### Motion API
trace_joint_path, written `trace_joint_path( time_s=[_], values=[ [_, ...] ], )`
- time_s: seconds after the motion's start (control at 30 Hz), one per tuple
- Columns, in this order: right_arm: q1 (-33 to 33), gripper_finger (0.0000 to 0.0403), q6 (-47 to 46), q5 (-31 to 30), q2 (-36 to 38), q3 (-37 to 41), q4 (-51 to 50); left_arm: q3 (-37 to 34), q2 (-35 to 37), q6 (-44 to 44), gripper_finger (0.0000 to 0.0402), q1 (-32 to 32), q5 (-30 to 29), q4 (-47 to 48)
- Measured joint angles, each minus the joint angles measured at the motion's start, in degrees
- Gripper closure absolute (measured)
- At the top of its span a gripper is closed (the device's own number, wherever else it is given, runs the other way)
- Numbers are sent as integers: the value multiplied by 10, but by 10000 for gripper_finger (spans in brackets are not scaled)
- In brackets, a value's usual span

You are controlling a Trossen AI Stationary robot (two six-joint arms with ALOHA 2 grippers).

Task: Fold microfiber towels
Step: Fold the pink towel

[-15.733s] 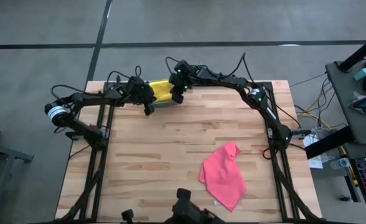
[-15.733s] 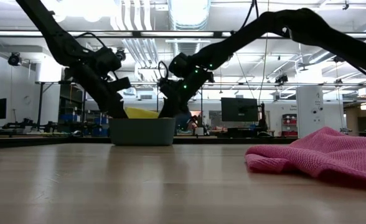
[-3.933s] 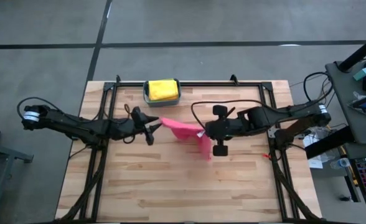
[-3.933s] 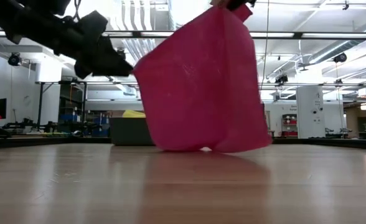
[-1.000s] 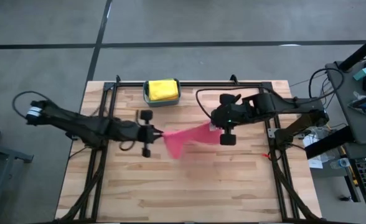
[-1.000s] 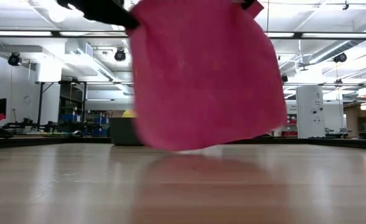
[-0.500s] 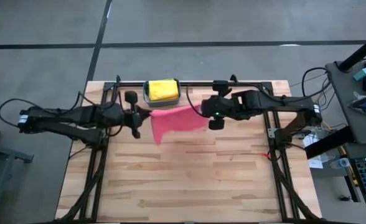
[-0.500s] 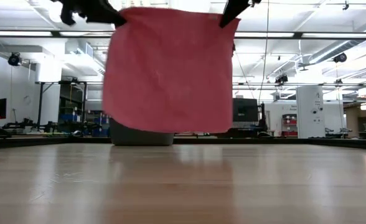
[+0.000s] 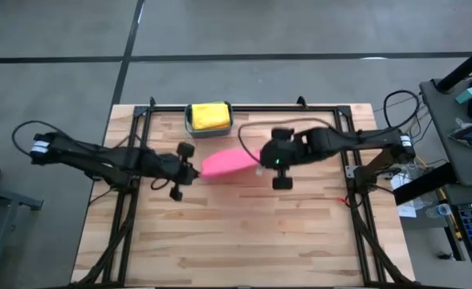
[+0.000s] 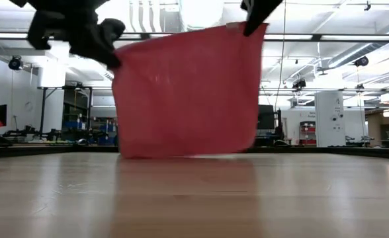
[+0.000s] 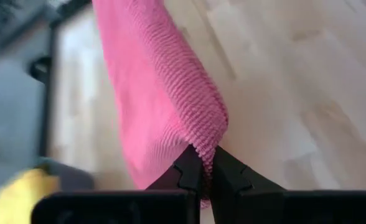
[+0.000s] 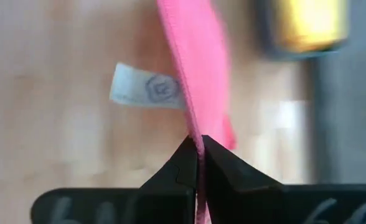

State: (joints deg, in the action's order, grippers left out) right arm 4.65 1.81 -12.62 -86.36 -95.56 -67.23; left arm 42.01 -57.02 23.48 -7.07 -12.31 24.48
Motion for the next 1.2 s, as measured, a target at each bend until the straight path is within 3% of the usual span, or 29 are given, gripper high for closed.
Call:
trace_joint_path(
  time_s=[0.13, 0.37, 0.6, 0.73, 0.9, 1.2],
  values=[
    [39, 394, -56, 48, 0, 56, 22, -7, -58, -80, 402, -29, 11, 0],
    [108, 394, -134, 100, 0, 147, 107, 1, -161, -181, 402, -80, 104, -5],
    [143, 394, -232, 233, 0, 230, 255, 3, -226, -237, 401, -134, 217, -85],
    [153, 394, -272, 281, 0, 280, 329, 3, -246, -277, 401, -155, 229, -129],
    [150, 394, -286, 272, 0, 334, 410, 2, -259, -306, 401, -159, 229, -137],
    [115, 394, -275, 159, 0, 376, 405, -1, -256, -303, 401, -154, 173, -121]
  ],
)
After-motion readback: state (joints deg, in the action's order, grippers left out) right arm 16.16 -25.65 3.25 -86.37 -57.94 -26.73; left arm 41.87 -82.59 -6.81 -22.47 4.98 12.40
